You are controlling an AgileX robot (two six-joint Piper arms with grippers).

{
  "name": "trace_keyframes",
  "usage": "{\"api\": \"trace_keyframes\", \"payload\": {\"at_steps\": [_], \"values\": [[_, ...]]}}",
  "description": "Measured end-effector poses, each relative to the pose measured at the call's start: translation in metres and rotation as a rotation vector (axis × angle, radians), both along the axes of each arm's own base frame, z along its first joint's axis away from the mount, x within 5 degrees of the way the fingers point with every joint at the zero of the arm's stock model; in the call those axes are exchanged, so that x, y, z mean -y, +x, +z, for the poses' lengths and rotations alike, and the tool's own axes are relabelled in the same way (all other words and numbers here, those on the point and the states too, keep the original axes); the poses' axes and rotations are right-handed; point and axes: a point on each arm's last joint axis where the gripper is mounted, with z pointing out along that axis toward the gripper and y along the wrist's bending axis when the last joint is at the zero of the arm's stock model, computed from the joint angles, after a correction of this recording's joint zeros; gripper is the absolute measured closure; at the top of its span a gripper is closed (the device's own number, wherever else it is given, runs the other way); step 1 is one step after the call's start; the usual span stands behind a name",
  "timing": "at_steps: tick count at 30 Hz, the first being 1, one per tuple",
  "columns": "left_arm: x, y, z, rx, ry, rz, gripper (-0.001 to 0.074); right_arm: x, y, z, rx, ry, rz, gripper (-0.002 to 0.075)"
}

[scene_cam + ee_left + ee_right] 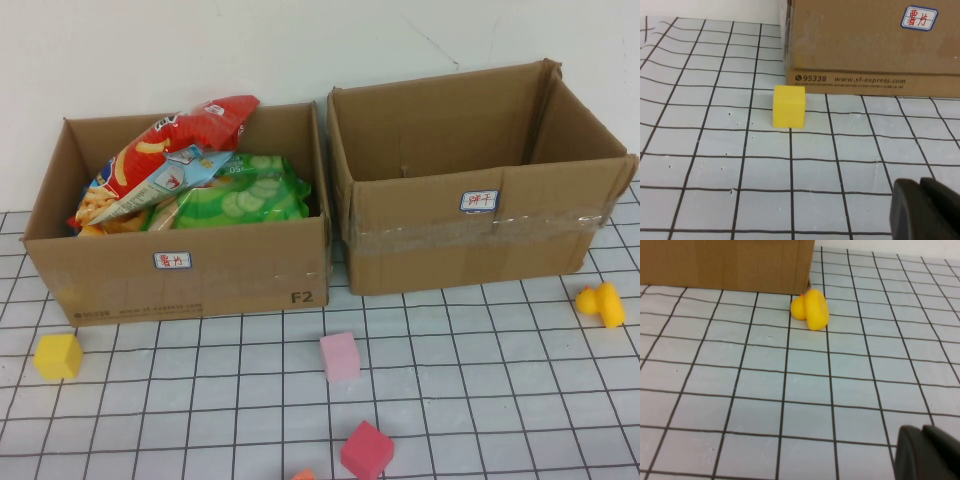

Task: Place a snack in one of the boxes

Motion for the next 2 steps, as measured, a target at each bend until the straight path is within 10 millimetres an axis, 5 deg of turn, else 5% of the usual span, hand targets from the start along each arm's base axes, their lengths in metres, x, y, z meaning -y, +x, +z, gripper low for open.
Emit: {"api": "trace_keyframes", "payload": {"at_steps": [2], "values": [[0.0, 0.0, 0.0, 0.0, 0.0, 0.0, 0.0736, 0.0, 0.0, 0.0, 0.0, 0.0, 0.0, 0.0727]]}}
